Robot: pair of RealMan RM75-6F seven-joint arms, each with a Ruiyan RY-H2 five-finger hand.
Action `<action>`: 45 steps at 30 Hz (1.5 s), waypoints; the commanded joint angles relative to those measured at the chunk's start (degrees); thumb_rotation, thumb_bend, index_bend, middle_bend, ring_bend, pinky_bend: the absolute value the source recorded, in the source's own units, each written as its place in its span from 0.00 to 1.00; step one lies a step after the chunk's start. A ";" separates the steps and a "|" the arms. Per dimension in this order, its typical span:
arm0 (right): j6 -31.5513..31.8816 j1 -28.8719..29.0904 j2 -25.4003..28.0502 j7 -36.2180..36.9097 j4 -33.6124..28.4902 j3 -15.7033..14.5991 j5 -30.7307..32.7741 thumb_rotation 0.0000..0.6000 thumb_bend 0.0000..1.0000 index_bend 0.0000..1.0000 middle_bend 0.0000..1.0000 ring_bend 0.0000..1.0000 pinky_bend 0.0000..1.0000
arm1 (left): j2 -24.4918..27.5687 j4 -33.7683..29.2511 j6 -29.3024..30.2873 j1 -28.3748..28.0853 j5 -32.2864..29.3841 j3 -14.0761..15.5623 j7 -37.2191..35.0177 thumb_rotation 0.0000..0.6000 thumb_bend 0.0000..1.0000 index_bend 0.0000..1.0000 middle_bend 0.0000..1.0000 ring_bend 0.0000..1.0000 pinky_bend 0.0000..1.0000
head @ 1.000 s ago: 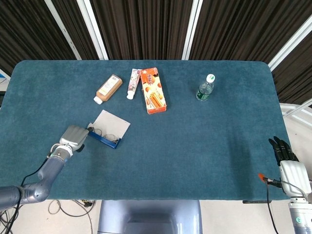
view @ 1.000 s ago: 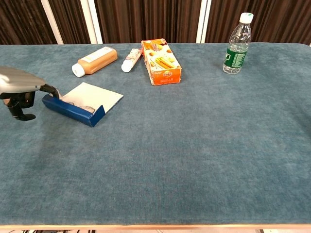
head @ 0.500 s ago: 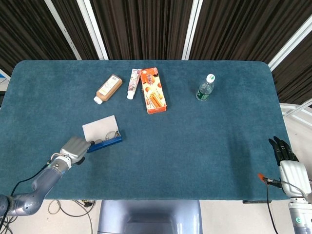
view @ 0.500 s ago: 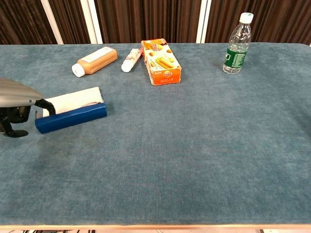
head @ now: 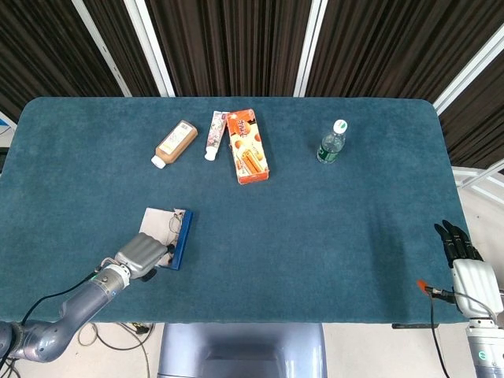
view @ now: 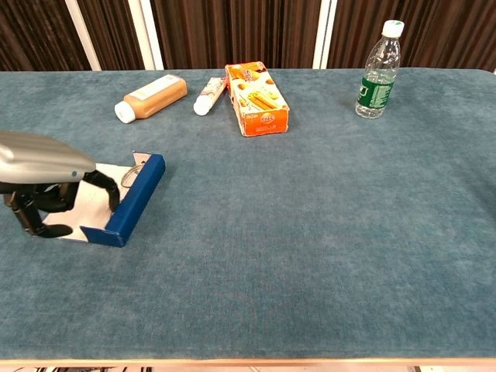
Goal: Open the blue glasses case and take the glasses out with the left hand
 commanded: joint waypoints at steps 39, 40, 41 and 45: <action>-0.47 0.01 0.36 0.92 -0.31 -0.03 0.31 1.00 0.24 0.00 0.00 0.00 0.23 | -6.71 11.47 -6.49 -25.75 -31.95 8.50 10.29 1.00 0.42 0.05 0.92 0.75 0.89; -0.48 0.02 0.35 0.88 -0.32 -0.03 0.32 1.00 0.24 0.00 0.00 0.00 0.23 | -6.23 11.17 -6.34 -25.69 -31.82 8.89 10.09 1.00 0.42 0.05 0.92 0.75 0.89; -0.49 0.02 0.35 0.82 -0.33 -0.03 0.32 1.00 0.24 0.00 0.00 0.00 0.23 | -5.53 10.77 -6.17 -25.57 -31.58 9.57 9.87 1.00 0.42 0.05 0.92 0.75 0.89; -0.54 0.03 0.32 0.67 -0.40 -0.07 0.33 1.00 0.25 0.00 0.00 0.00 0.23 | -3.95 9.86 -6.02 -24.98 -31.02 10.95 8.88 1.00 0.43 0.05 0.92 0.75 0.89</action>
